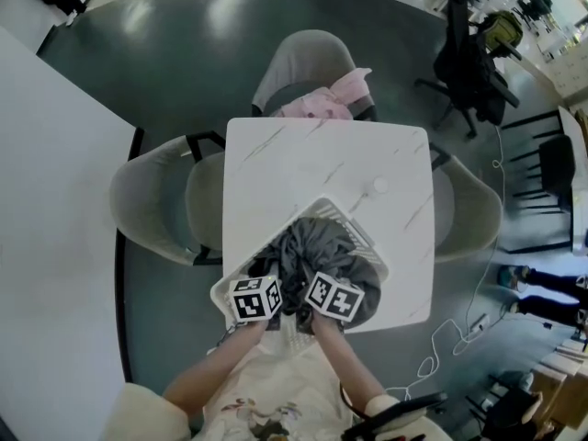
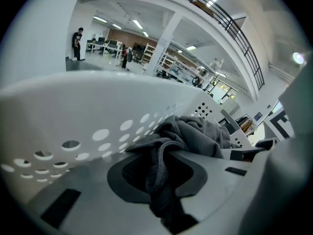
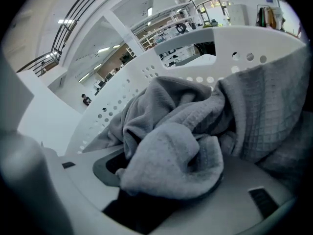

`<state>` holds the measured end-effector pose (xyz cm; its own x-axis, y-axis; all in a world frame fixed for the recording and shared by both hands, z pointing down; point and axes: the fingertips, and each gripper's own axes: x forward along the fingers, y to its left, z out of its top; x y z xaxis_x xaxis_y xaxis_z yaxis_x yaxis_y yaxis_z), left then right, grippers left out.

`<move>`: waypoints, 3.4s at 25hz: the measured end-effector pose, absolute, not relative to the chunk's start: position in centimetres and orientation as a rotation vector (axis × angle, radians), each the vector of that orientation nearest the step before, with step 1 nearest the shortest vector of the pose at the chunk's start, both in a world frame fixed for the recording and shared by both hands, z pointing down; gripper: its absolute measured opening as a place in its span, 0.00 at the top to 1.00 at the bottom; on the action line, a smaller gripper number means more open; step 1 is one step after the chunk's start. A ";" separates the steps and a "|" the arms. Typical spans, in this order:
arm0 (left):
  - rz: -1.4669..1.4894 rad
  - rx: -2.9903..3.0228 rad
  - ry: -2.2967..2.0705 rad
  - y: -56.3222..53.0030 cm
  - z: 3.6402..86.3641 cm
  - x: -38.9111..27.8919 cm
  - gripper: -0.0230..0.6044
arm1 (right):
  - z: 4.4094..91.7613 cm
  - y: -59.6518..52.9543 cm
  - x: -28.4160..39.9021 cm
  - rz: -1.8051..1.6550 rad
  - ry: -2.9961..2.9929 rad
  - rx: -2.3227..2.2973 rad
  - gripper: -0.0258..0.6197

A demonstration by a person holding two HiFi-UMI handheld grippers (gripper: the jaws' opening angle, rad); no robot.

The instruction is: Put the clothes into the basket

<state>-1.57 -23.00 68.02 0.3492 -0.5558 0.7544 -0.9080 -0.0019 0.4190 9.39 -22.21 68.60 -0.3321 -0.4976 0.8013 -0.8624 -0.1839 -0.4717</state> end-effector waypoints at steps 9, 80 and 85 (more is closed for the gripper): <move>0.543 1.585 -1.357 -23.1 71.2 -1.9 0.85 | 72.0 -22.5 9.3 1.556 -1.688 1.525 0.55; 0.337 1.963 -1.174 -16.0 51.0 -3.0 0.66 | 48.7 -14.4 15.4 1.275 -2.252 1.850 0.60; 0.372 2.055 -1.110 -14.2 50.7 -2.1 0.67 | 50.7 -12.1 18.7 1.186 -2.143 1.881 0.60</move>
